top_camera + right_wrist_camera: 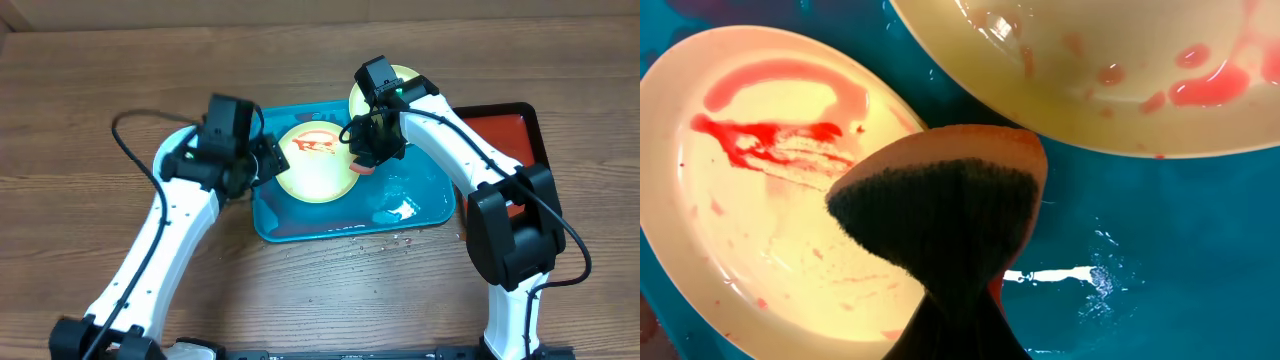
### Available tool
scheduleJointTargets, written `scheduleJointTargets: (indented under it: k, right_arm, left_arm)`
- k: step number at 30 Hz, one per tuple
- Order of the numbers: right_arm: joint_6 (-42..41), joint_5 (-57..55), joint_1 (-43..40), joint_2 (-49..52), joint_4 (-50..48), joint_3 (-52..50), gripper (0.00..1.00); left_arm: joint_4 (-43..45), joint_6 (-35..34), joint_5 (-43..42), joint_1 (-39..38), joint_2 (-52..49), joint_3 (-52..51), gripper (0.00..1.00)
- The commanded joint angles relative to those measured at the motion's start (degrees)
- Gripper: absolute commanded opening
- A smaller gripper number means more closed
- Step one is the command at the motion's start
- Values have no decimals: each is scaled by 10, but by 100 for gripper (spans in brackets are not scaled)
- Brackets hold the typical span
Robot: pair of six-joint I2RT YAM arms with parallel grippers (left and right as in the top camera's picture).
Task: Clean dirty plates on tray and stack at the side
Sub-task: 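Scrub the yellow plate with the sponge while the left gripper holds it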
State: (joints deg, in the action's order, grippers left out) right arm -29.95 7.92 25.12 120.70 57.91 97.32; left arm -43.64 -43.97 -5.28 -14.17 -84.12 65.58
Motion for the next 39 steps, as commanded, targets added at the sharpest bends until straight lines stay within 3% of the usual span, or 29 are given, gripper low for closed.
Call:
scheduleJointTargets:
  k: [1,14,21,30,35,39]
  right_arm:
    - [4,-4,-2,-10,-5,6,4]
    - [4,-4,-2,-10,-2,6,4]
    - [4,-4,-2,-10,5,6,4]
    - [4,-4,-2,-10,16,6,4]
    - [4,-4,-2,-10,17,6,4]
    - [4,-4,-2,-10,18,6,4]
  left_arm:
    - [50,-149,-3,-13,-3,-56,65]
    - [130,-182,-10,-81,-146,-63,63]
    - [167,-182,-17,-80,-175,-63,40]
    - [171,-182,-25,-80,-202,-62,27]
    - [171,-170,-31,-78,-202,-59,4]
    - [158,-108,-49,-67,-202,-40,4]
